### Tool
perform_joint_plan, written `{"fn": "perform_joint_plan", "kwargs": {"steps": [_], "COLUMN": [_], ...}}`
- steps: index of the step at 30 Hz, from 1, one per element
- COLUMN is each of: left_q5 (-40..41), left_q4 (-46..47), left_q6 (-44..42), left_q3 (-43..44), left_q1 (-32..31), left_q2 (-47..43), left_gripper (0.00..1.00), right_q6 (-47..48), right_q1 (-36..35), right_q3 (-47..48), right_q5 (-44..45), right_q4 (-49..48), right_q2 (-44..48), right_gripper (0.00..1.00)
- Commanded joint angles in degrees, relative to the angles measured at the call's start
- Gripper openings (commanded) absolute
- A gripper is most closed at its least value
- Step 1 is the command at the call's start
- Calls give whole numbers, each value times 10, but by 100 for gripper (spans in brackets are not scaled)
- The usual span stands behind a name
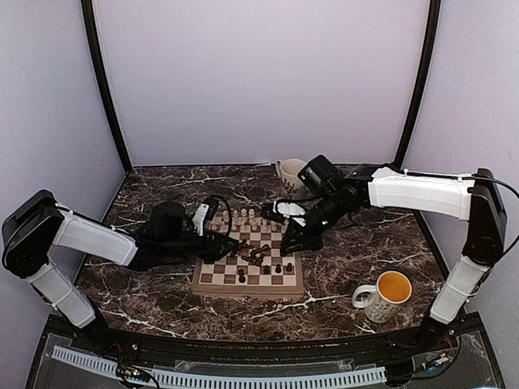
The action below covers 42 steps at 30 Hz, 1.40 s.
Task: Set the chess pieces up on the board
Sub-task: Place the rook at a8.
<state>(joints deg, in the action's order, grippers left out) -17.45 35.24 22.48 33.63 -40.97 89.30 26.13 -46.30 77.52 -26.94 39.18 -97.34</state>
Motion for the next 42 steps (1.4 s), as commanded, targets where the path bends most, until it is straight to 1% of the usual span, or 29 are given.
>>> {"fn": "perform_joint_plan", "kwargs": {"steps": [1, 5, 9, 18, 32, 38, 42], "left_q5": [22, 32, 34, 38, 32, 32, 30], "left_q4": [-33, -53, -69, -85, -86, -86, -86], "left_q6": [-7, -8, -14, -14, -10, -6, -5], "left_q3": [14, 19, 24, 32, 36, 32, 29], "left_q1": [4, 4, 5, 4, 5, 4, 5], "left_q2": [-32, -42, -49, -53, -42, -42, -44], "left_gripper": [49, 49, 49, 49, 49, 49, 49], "right_q6": [37, 41, 37, 28, 29, 29, 27], "right_q1": [-32, -54, -71, -76, -76, -76, -76], "right_q3": [-61, -100, -137, -160, -168, -172, -169], "right_q5": [13, 35, 74, 131, 131, 133, 137], "right_q4": [-36, -63, -95, -138, -141, -140, -135], "right_q2": [10, 15, 13, 0, -14, -21, -15], "right_gripper": [8, 8, 8, 8, 11, 15, 22]}}
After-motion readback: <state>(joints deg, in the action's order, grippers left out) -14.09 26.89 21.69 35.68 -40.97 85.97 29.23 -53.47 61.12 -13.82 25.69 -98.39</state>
